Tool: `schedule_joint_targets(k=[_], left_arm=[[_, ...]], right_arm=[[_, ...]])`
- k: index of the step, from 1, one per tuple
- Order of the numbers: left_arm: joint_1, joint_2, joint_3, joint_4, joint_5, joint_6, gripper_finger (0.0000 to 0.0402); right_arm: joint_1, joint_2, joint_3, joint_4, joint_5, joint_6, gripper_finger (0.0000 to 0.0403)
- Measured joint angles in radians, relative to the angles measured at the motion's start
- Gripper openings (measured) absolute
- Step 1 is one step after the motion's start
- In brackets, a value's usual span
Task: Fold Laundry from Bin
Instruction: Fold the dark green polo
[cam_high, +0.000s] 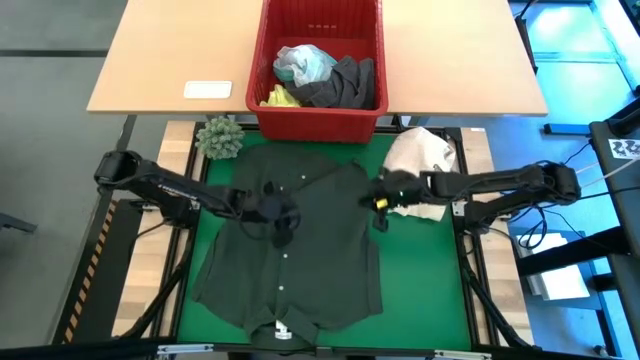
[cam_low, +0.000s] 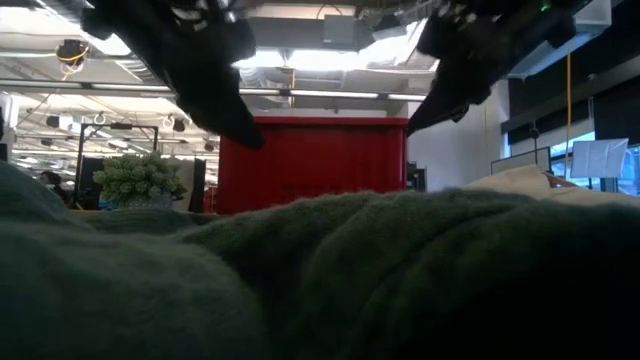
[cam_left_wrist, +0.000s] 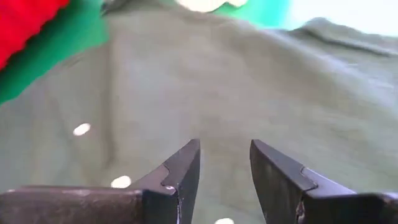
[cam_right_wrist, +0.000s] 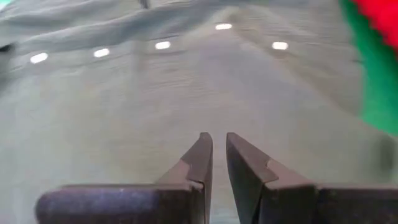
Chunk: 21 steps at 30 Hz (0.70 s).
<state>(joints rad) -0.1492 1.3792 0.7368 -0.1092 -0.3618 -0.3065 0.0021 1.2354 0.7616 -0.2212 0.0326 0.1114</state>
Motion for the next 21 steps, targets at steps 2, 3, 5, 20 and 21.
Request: schedule_joint_targets(k=[2,3,5,20,21], left_arm=[[-0.048,0.0,0.0,0.023,-0.025,-0.004,0.0135],[-0.068,0.0,0.0,0.034,-0.038,-0.006,0.0135],[-0.105,0.0,0.0,0.056,-0.054,-0.017,0.0135],[-0.259,0.107,0.0,0.232,-0.102,-0.051,0.0135],[-0.261,0.12,0.0,0.246,-0.102,-0.05,0.0135]], right_arm=[[0.058,0.0,0.0,0.0,0.0,0.005,0.0046],[0.083,0.0,0.0,0.0,0.0,0.013,0.0046],[0.13,0.0,0.0,0.0,0.001,0.023,0.0046],[0.329,0.041,0.0,-0.084,0.001,0.199,0.0046],[0.338,0.051,0.0,-0.1,0.001,0.2,0.0046]])
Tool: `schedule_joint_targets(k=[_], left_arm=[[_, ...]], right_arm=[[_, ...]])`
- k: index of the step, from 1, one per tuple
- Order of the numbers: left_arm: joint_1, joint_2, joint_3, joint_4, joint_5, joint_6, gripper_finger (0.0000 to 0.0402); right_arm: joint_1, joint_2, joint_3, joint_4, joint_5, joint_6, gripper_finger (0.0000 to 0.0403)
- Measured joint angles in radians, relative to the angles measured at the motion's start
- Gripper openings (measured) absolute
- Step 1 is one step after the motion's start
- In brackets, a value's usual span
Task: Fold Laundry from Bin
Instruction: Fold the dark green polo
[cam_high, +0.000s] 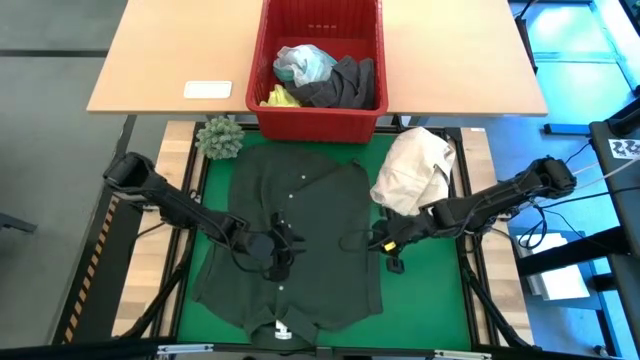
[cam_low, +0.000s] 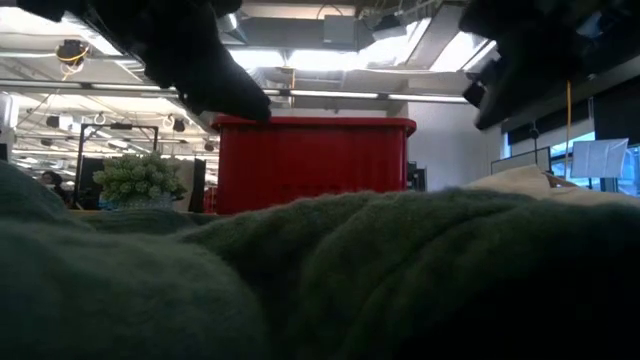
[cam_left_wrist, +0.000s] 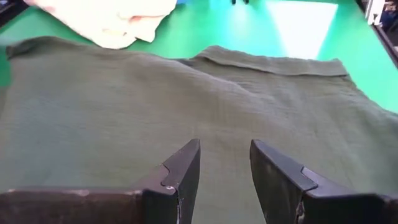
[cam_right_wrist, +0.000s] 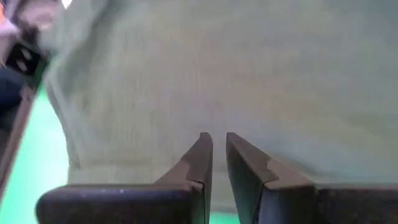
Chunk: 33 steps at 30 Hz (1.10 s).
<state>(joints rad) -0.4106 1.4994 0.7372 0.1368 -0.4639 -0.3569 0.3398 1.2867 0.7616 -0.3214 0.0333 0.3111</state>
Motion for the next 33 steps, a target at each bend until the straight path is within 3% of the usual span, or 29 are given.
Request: schedule_joint_targets(k=[9,16,29,33], left_arm=[[-0.011,0.072,0.0,0.161,0.0,0.0,0.0135],[-0.025,0.072,0.0,0.174,-0.015,0.025,0.0128],[-0.04,0.073,0.0,0.148,0.021,0.133,0.0041],[-0.041,0.073,0.0,0.156,0.026,0.181,0.0005]], right_arm=[[0.042,0.103,0.0,-0.083,0.0,0.029,0.0046],[0.04,0.132,0.0,-0.128,-0.051,0.111,0.0046],[0.04,0.132,0.0,-0.114,0.009,0.118,0.0046],[0.041,0.132,0.0,-0.078,0.105,0.137,0.0046]])
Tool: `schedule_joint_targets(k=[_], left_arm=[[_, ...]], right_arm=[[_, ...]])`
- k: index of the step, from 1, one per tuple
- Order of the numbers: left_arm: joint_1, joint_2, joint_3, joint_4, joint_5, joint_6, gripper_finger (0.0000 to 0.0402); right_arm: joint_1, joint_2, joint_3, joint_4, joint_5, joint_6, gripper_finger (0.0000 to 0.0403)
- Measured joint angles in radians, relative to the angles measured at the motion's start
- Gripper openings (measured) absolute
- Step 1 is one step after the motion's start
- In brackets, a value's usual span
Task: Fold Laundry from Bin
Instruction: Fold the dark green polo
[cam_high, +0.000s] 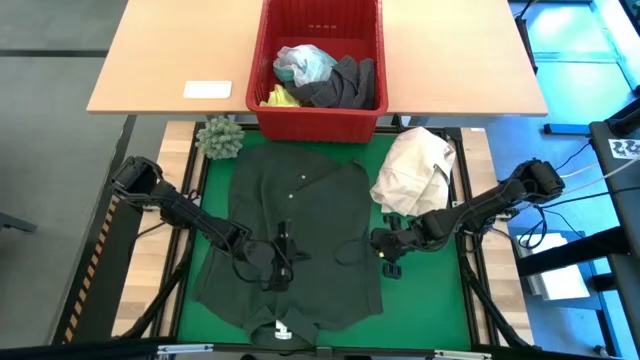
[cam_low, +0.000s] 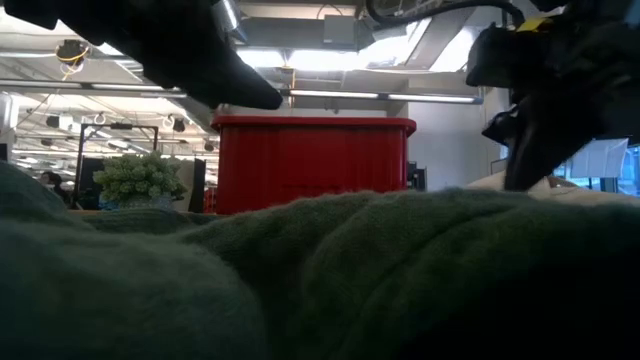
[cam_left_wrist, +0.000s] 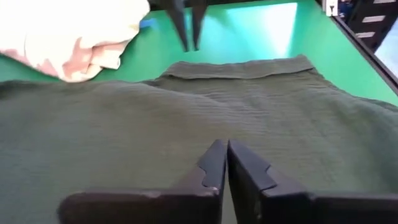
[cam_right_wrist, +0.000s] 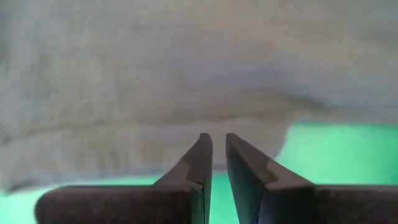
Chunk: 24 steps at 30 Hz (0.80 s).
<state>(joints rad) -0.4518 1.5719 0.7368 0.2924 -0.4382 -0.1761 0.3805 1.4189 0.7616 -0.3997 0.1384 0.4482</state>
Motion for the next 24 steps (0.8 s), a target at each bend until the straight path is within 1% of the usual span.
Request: schedule_joint_targets(k=[5,8,18,21,24], left_arm=[[0.001,0.0,0.0,0.004,0.035,-0.003,0.0003],[-0.004,0.0,0.0,0.004,0.058,-0.026,0.0002],[-0.035,0.009,0.0,0.011,0.084,-0.056,0.0001],[-0.049,0.013,0.0,0.006,0.086,-0.063,0.0001],[-0.056,0.033,0.001,0.009,0.086,-0.077,0.0]], right_arm=[[0.001,0.0,0.0,0.015,0.01,0.02,0.0046],[0.022,0.0,0.0,0.022,0.018,0.024,0.0046],[0.095,-0.001,0.0,0.046,0.114,0.091,0.0046],[0.1,-0.001,-0.001,0.065,0.11,0.115,0.0046],[0.098,-0.004,-0.032,0.108,0.097,0.116,0.0046]])
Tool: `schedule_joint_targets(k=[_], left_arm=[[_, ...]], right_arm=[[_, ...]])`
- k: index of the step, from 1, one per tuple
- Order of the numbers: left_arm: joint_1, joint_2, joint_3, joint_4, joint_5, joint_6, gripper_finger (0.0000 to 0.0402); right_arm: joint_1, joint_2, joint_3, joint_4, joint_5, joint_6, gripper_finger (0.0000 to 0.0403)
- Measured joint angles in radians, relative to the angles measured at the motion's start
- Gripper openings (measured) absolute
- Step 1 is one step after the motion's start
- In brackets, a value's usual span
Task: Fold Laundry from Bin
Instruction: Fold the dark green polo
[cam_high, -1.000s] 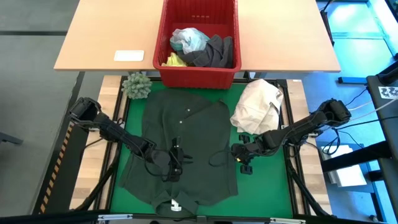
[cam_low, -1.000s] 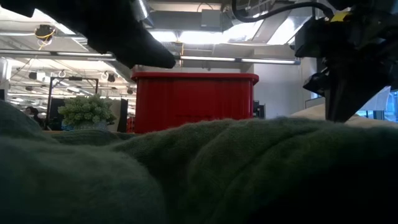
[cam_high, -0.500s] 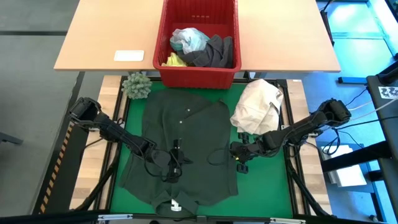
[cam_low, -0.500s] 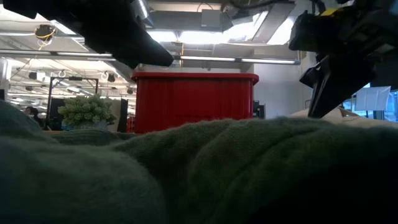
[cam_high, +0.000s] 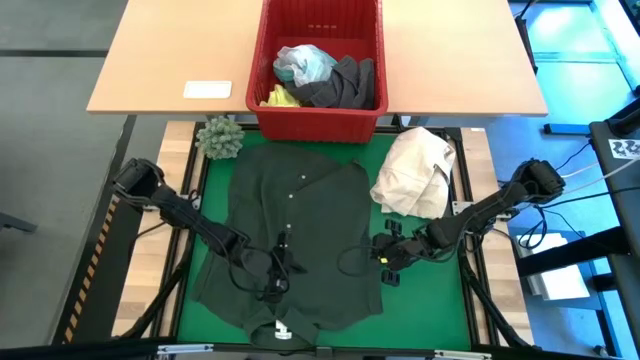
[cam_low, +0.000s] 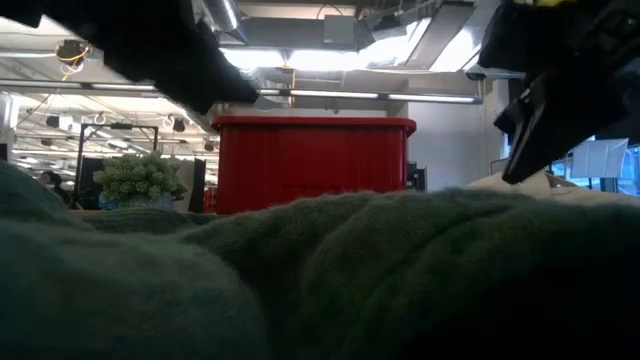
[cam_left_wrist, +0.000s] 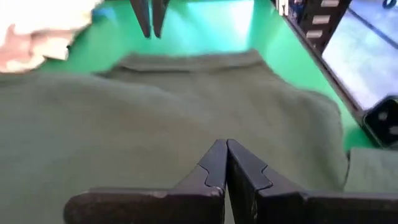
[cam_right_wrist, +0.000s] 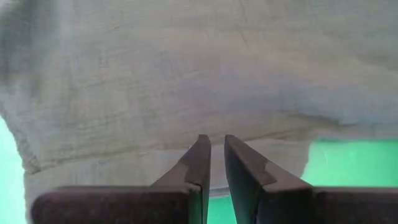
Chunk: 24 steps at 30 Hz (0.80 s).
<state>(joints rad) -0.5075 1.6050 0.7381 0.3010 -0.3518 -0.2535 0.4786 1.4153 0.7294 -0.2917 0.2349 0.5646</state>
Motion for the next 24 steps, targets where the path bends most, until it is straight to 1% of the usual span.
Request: schedule_joint_targets(k=[3,5,9,15,20,24], left_arm=[[0.002,0.042,0.01,0.005,0.014,-0.007,0.0],[0.003,0.075,0.031,0.004,0.044,-0.023,0.0],[-0.003,0.133,0.093,0.005,0.092,-0.023,0.0],[-0.003,0.174,0.164,0.004,0.113,0.02,0.0],[-0.003,0.174,0.172,-0.002,0.135,0.024,0.0],[0.008,0.174,0.172,-0.009,0.133,0.01,0.0018]], right_arm=[[-0.006,-0.022,-0.057,0.076,-0.004,0.002,0.0046],[-0.015,-0.044,-0.102,0.14,-0.016,0.013,0.0046],[-0.015,-0.085,-0.162,0.189,-0.016,0.049,0.0046],[-0.015,-0.1,-0.184,0.177,-0.011,0.079,0.0046],[-0.027,-0.1,-0.184,0.166,-0.061,0.077,0.0046],[-0.036,-0.1,-0.184,0.169,-0.069,0.075,0.0046]])
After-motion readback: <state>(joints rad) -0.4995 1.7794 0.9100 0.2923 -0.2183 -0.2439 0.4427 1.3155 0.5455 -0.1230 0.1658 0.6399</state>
